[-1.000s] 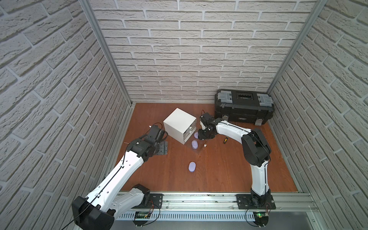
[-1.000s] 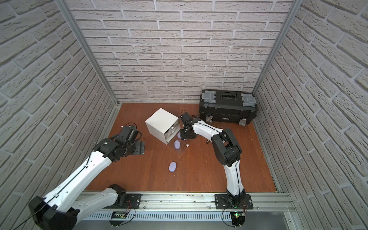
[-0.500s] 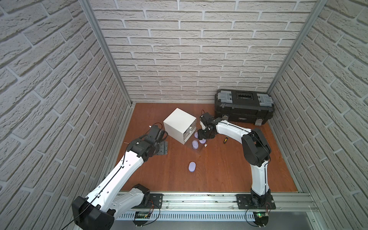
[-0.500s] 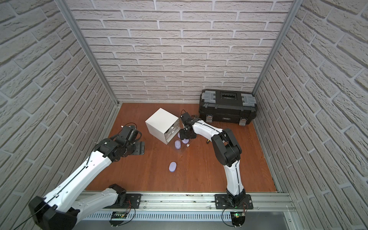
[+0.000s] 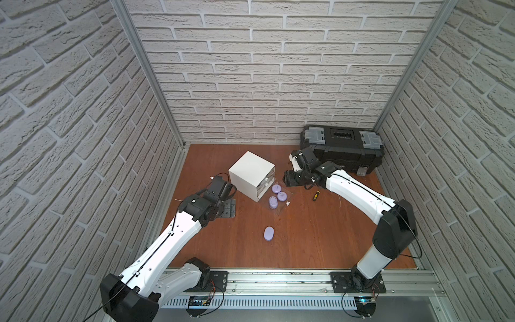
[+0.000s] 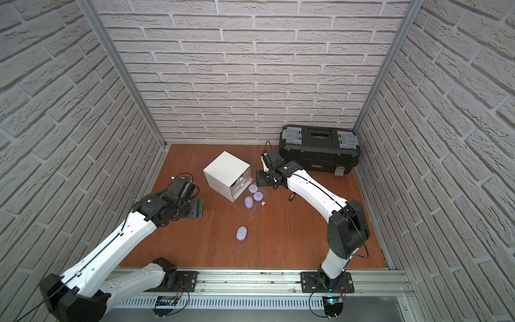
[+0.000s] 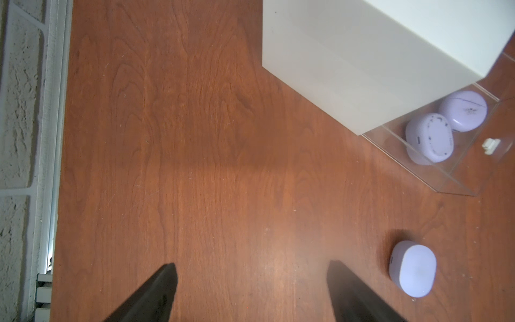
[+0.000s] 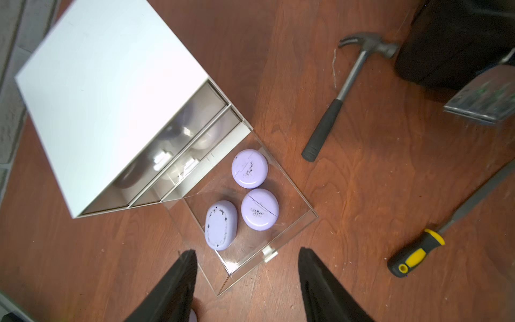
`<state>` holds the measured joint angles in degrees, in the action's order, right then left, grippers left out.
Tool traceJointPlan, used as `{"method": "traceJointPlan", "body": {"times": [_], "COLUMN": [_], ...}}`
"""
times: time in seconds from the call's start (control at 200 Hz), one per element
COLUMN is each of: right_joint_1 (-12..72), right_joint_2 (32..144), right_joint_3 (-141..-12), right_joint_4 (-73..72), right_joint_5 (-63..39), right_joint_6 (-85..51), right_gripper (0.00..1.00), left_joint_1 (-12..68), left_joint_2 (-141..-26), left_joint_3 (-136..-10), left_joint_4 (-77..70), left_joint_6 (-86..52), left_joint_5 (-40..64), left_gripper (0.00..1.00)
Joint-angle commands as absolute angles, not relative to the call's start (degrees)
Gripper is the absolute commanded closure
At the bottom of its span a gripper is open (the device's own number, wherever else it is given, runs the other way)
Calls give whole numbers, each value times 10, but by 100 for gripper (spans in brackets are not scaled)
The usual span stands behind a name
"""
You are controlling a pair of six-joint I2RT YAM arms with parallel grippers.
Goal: Put the bluetooth earphones in the drawer according to color
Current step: Place the bluetooth earphone in the drawer, then pick up the Bluetooth earphone from the center of the board.
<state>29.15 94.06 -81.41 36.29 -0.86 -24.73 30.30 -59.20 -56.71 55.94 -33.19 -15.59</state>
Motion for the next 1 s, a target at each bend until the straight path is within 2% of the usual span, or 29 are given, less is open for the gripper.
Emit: {"method": "traceJointPlan", "body": {"times": [0.0, 0.275, 0.405, 0.61, 0.995], "right_joint_1": [294, 283, 268, 237, 213], "right_joint_2": [899, 812, 789, 767, 746], "right_joint_3": [-770, -688, -665, -635, -615], "right_joint_4": [358, 362, 367, 366, 372], "right_joint_5": [1, 29, 32, 14, 0], "right_joint_6": [-268, -289, -297, -303, -296], "right_gripper": [37, 37, 37, 38, 38], "left_joint_1": [339, 510, 560, 585, 595], "left_joint_2": [-596, -686, -752, -858, -954], "left_joint_3": [-563, -568, -587, -617, -637], "left_joint_4": [563, 522, 488, 417, 361], "left_joint_6": [-358, -458, -480, -478, -487], "left_joint_5": [-171, -205, -226, -186, -126], "left_gripper": [12, 17, 19, 33, 35]}}
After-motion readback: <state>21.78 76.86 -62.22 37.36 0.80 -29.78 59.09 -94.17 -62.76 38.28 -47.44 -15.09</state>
